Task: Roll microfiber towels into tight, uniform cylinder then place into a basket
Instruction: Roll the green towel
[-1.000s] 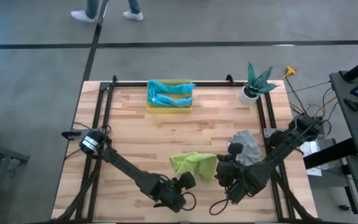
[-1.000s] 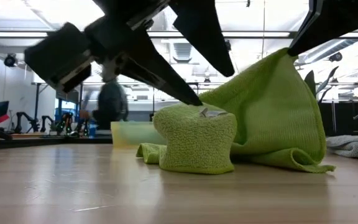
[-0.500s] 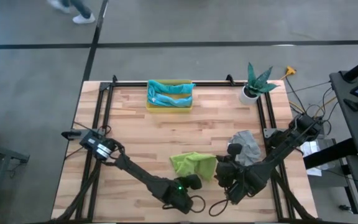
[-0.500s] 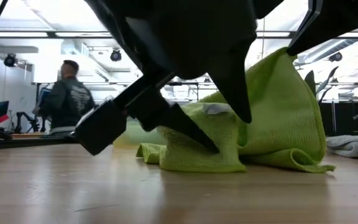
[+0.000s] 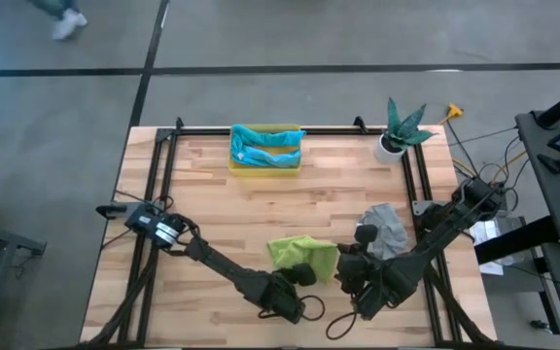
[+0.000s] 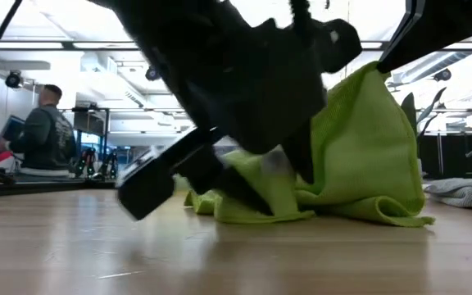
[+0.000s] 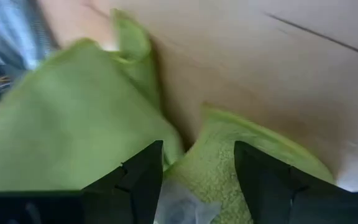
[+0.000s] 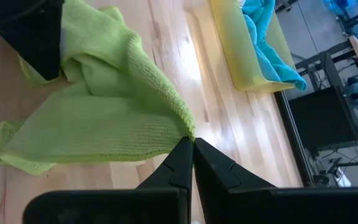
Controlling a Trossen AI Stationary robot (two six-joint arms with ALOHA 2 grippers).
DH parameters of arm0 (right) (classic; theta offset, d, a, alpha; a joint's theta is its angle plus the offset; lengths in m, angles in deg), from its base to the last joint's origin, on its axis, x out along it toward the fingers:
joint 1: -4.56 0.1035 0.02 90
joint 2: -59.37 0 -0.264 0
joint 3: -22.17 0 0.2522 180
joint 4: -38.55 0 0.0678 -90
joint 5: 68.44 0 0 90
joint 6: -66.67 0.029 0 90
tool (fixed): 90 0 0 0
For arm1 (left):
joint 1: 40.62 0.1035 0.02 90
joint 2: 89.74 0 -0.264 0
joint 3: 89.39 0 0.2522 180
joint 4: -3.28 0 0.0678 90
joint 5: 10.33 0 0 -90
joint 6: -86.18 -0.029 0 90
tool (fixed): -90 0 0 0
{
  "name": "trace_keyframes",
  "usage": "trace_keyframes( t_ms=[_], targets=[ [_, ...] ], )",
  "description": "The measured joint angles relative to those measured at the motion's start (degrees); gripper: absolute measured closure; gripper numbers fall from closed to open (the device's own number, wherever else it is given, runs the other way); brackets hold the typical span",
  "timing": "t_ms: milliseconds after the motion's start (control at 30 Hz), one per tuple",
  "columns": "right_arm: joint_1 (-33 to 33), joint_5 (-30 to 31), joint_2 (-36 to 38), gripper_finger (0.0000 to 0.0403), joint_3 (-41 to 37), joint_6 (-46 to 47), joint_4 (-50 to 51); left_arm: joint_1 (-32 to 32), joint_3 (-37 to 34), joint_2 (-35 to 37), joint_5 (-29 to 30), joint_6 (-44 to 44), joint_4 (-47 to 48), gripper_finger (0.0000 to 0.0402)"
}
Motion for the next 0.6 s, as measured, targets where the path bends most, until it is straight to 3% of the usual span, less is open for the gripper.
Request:
trace_keyframes(
  t_ms=[267,600],
  targets=[
    [0.0,0.0,0.0,0.0394,0.0,-2.2,-2.1,0.0,-0.5,0.1,1.1,0.1,-0.8,0.0230],
    [0.0,0.0,0.0,0.0394,0.0,-3.2,-3.0,0.2,-0.9,-1.7,-4.5,6.0,-1.9,0.0309]
  ],
)
